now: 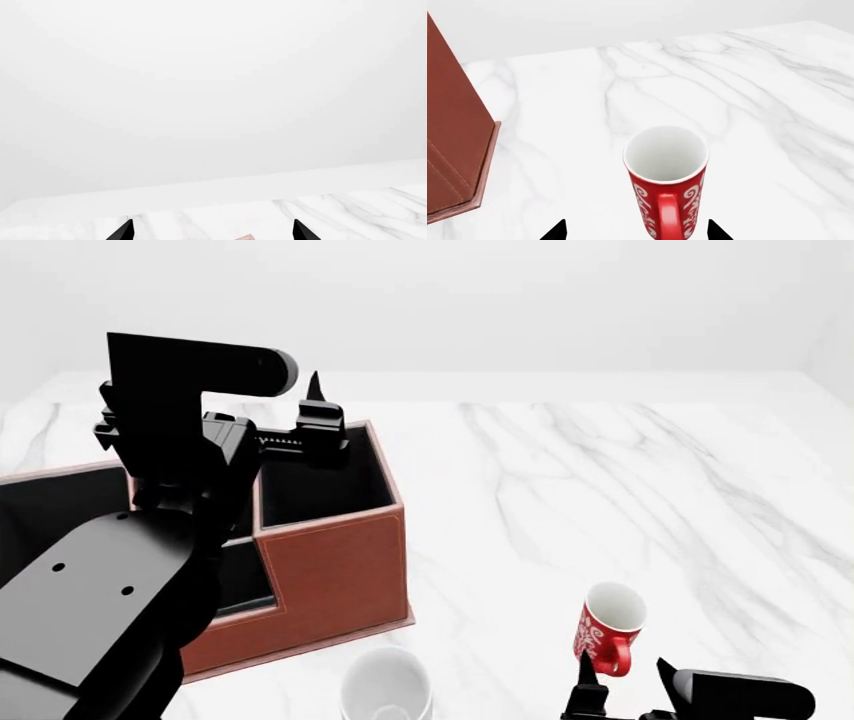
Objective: Pick up the red mug and place it to the right of the caddy.
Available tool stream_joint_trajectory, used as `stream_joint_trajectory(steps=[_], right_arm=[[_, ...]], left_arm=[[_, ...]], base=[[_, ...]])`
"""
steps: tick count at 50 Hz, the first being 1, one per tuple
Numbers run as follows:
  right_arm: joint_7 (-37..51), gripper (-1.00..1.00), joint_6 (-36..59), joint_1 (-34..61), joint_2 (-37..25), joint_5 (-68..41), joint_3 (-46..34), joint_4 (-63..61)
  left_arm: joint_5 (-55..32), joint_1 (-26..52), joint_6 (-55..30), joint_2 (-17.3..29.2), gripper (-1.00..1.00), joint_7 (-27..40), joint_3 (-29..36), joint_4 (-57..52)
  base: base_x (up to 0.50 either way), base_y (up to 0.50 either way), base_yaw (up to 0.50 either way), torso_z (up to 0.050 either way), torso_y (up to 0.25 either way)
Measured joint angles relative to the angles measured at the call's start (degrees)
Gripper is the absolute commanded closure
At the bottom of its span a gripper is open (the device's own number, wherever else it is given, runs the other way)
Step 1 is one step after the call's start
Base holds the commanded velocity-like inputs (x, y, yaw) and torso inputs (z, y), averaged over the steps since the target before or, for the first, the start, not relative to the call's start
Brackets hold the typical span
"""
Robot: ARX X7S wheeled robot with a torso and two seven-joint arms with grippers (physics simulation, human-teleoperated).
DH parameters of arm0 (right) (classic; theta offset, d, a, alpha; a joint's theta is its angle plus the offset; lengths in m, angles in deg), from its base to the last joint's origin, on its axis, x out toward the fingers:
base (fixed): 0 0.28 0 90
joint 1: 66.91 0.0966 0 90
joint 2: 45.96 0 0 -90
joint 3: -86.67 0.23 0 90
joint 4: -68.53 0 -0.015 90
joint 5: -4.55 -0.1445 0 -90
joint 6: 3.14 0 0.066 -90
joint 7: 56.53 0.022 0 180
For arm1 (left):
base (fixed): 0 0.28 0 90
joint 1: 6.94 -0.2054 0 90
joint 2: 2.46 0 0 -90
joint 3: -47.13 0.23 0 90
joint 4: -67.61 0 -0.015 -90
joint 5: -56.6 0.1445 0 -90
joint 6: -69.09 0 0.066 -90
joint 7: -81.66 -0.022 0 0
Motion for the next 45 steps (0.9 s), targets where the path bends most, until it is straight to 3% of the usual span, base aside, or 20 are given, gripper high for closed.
stream_joint_trajectory(steps=[45], right_arm=[[0.23, -1.00, -1.25, 7.64, -0.45, 0.24, -1.65, 14.35]], left_arm=[[-1.44, -0.87, 1.52, 1.01, -1.00, 1.34, 0.33, 0.84]], base=[[0.00, 0.00, 0.00, 0.000, 0.000]])
